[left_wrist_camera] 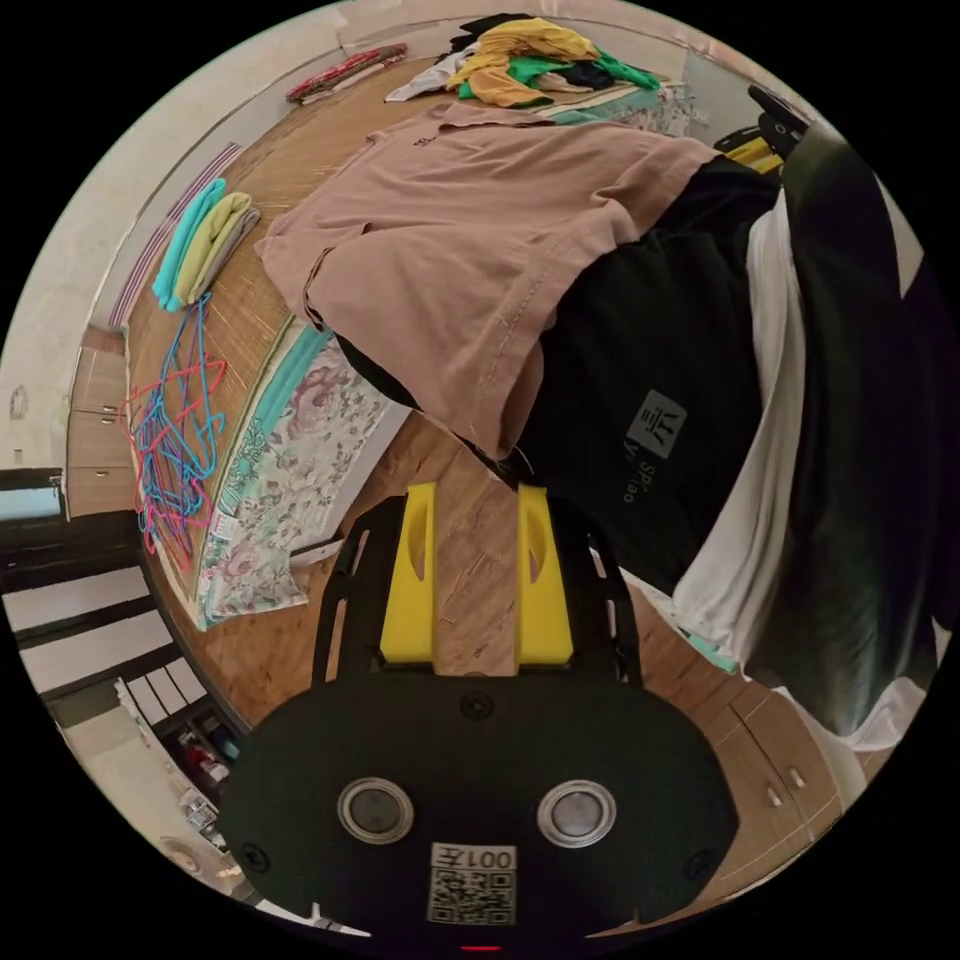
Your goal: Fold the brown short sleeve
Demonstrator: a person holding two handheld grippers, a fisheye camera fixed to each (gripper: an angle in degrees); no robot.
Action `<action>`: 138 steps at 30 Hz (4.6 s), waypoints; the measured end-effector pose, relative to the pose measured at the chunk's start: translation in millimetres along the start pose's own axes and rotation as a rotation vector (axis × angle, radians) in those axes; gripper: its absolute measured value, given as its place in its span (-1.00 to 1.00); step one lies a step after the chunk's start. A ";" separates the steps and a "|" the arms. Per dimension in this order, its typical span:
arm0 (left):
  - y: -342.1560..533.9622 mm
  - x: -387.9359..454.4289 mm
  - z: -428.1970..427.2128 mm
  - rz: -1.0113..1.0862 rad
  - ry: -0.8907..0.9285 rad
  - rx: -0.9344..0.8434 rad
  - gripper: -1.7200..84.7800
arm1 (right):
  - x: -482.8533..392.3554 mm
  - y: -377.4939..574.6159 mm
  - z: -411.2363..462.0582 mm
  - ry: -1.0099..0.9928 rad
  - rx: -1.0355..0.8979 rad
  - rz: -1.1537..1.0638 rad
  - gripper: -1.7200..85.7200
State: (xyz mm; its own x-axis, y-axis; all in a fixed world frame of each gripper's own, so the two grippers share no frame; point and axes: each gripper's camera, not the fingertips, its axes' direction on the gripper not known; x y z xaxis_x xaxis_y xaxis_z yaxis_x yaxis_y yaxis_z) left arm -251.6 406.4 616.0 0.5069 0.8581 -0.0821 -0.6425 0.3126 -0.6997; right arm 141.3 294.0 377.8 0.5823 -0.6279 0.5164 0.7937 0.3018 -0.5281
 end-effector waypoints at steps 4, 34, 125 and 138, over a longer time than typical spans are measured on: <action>1.8 30.4 3.3 -0.002 -0.114 -0.007 -0.77 | -4.2 6.9 6.7 0.006 0.005 0.024 -0.86; -7.3 42.2 -67.5 0.016 -0.176 0.191 -0.98 | 22.7 87.9 -13.1 0.098 0.107 0.229 -0.89; -314.4 -139.6 64.1 0.133 -0.665 0.017 -0.85 | 97.8 -141.9 119.1 0.685 0.155 0.111 -0.63; -313.0 -171.5 -27.9 0.016 -0.444 0.153 -0.95 | 76.1 -178.8 126.6 0.774 0.176 0.081 -0.61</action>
State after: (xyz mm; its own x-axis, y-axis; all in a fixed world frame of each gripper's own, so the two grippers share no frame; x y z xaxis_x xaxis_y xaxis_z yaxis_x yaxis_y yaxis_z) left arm -121.3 150.1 829.2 0.2224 0.9441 0.2433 -0.7425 0.3257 -0.5854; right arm 65.9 283.1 596.8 0.4037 -0.8994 -0.1677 0.8078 0.4364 -0.3963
